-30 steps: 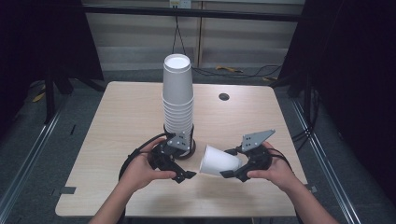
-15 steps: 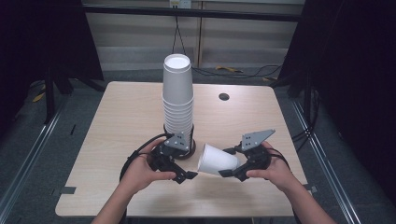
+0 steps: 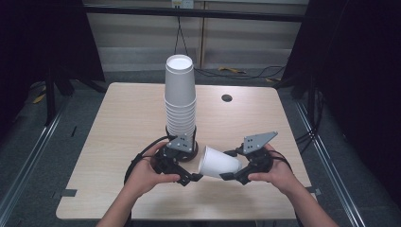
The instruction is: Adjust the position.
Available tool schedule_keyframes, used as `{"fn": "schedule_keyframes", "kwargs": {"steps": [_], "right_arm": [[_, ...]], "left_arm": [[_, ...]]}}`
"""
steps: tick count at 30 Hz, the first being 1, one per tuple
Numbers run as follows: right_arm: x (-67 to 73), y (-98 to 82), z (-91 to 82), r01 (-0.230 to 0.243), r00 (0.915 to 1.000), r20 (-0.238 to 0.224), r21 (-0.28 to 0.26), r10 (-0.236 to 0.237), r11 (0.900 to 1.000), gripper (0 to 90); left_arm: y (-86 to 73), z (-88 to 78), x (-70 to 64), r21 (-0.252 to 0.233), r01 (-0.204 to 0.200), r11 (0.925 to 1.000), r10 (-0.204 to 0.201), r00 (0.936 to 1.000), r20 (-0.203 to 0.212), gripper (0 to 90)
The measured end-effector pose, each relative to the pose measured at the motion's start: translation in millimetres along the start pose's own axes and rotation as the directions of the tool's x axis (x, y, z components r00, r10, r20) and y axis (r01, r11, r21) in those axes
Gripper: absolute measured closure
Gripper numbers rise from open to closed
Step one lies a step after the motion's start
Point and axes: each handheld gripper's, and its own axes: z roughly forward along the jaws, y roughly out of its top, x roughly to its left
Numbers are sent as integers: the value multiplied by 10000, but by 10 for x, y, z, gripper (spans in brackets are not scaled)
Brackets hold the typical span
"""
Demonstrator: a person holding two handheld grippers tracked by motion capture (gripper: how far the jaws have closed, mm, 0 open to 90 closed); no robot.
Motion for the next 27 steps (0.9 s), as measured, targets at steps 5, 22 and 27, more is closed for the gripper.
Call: {"fn": "schedule_keyframes", "kwargs": {"steps": [5, 22, 27], "right_arm": [[40, 19, 18, 152, 9997, -194, -100, -154, 9998, 232], [71, 30, 79, 381, 9974, -614, -19, -381, 9993, 233], [75, 33, 84, 396, 9966, -723, -8, -395, 9992, 233]], "left_arm": [[-10, 18, 7, -21, -32, 10000, 32, 9998, 204, 142], [13, 83, 7, -225, -225, 9995, 244, 9962, 836, 74], [21, 97, 12, -209, -391, 9990, 409, 9950, 917, 51]]}}
